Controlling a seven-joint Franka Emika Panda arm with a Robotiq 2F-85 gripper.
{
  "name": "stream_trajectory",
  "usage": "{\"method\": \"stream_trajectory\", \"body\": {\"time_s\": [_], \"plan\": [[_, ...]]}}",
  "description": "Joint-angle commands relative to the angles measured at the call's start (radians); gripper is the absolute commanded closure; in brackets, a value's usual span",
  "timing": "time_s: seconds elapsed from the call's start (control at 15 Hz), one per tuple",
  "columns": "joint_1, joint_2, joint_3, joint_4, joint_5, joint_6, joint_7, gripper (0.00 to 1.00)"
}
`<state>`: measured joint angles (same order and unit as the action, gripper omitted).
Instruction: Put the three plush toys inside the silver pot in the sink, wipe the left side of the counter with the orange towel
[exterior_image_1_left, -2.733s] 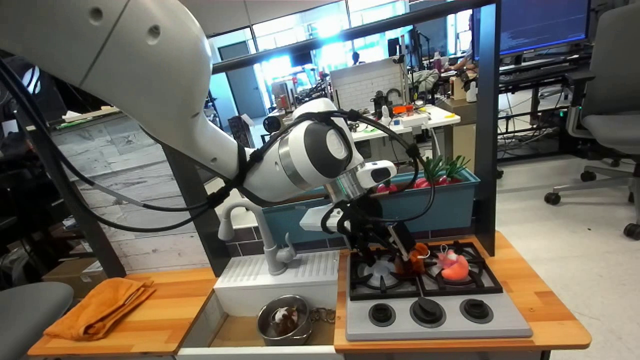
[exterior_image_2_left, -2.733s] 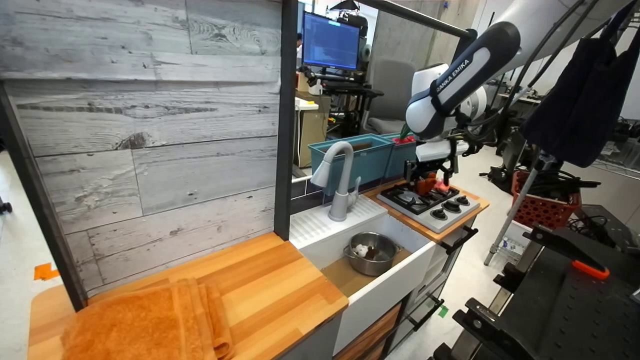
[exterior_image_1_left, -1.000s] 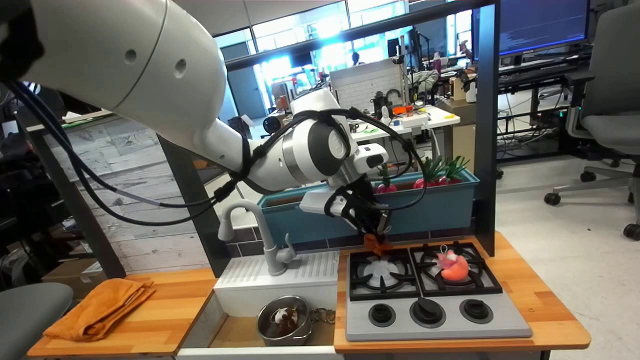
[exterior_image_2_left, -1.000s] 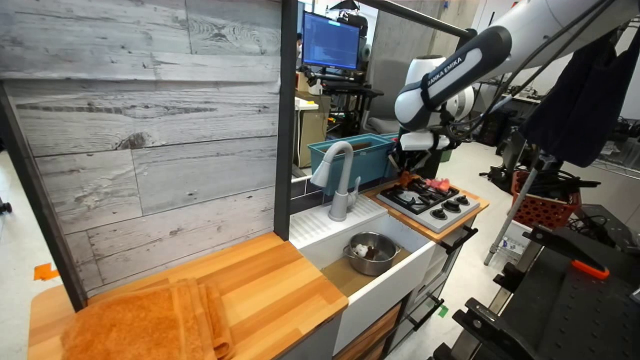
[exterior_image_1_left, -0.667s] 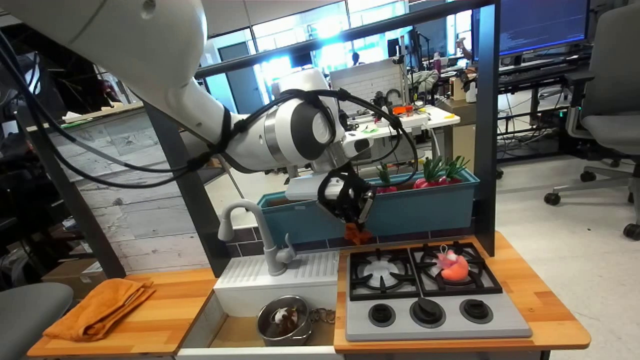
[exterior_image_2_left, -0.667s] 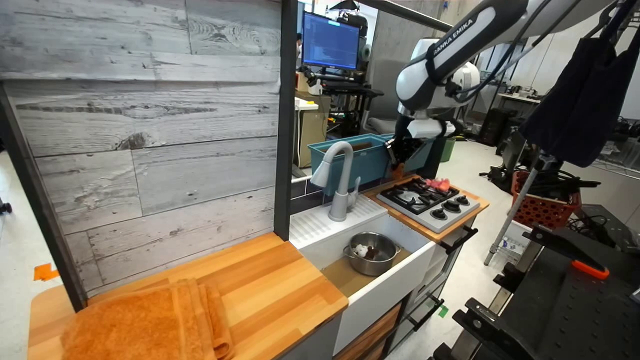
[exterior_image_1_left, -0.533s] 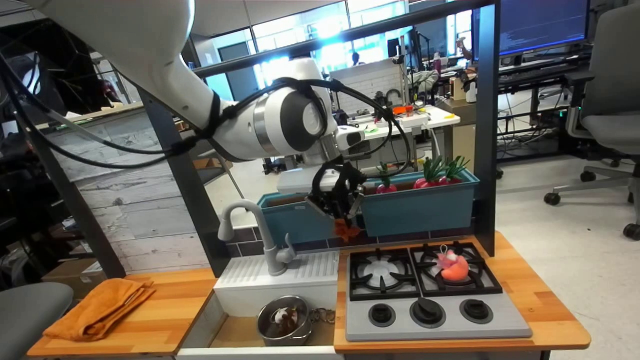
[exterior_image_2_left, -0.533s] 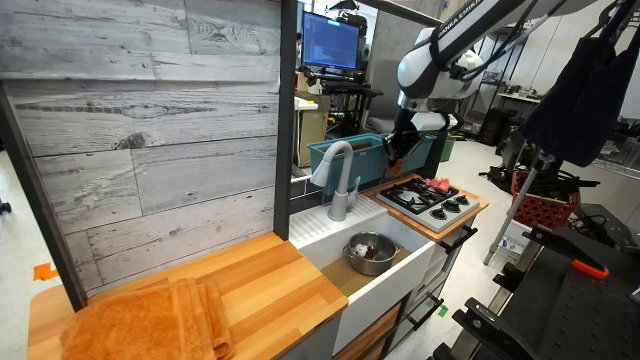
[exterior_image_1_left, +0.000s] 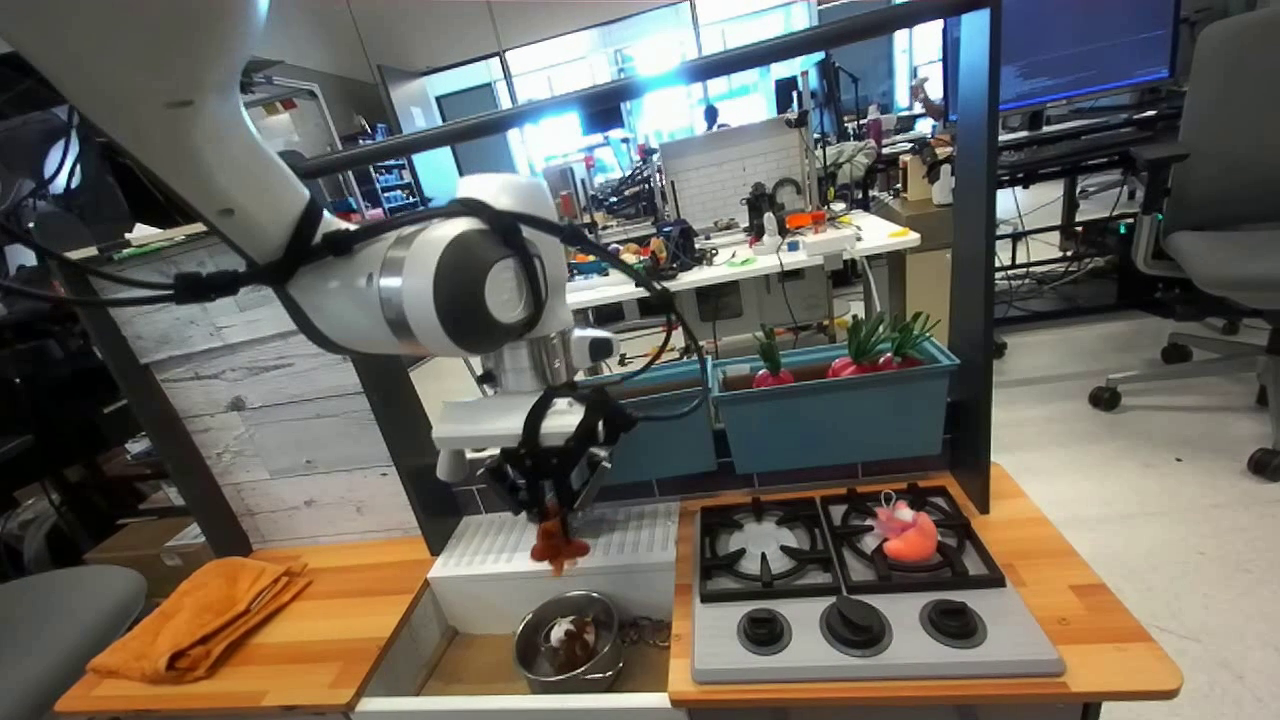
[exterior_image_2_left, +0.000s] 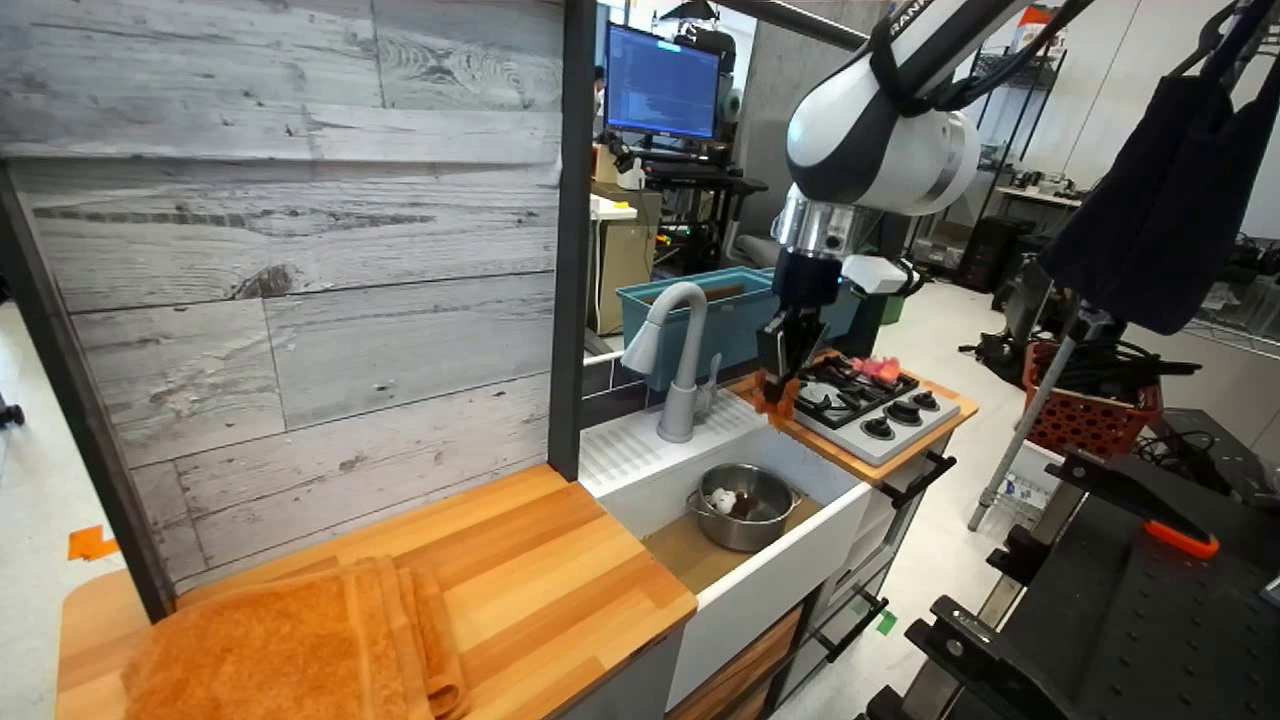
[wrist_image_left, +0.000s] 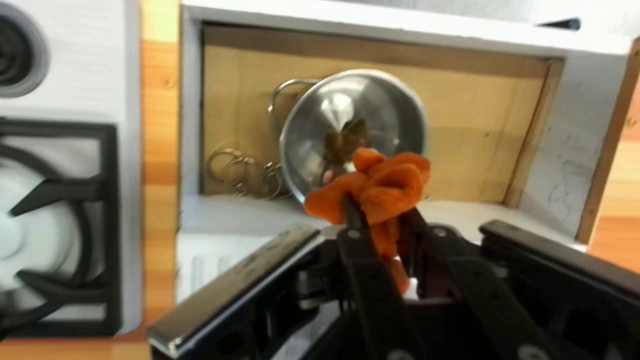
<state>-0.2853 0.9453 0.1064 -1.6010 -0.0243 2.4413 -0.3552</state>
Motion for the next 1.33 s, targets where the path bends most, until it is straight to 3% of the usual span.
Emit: {"method": "stream_trajectory", "body": {"time_s": [0.0,0.47,0.87,0.93,1.07,1.13,1.27], "plan": [[0.044,-0.010,-0.003,-0.082,-0.008,-0.065,-0.051,0.95],[0.060,0.010,0.018,-0.192,0.006,0.218,-0.041,0.95],[0.083,0.068,-0.021,-0.146,-0.006,0.384,0.034,0.95],[0.083,0.074,-0.023,-0.137,-0.006,0.393,0.044,0.56],[0.066,0.060,-0.008,-0.156,-0.012,0.367,0.030,0.50],[0.065,0.064,-0.009,-0.153,-0.012,0.368,0.032,0.67],[0.065,0.065,-0.009,-0.154,-0.012,0.367,0.032,0.51]]}}
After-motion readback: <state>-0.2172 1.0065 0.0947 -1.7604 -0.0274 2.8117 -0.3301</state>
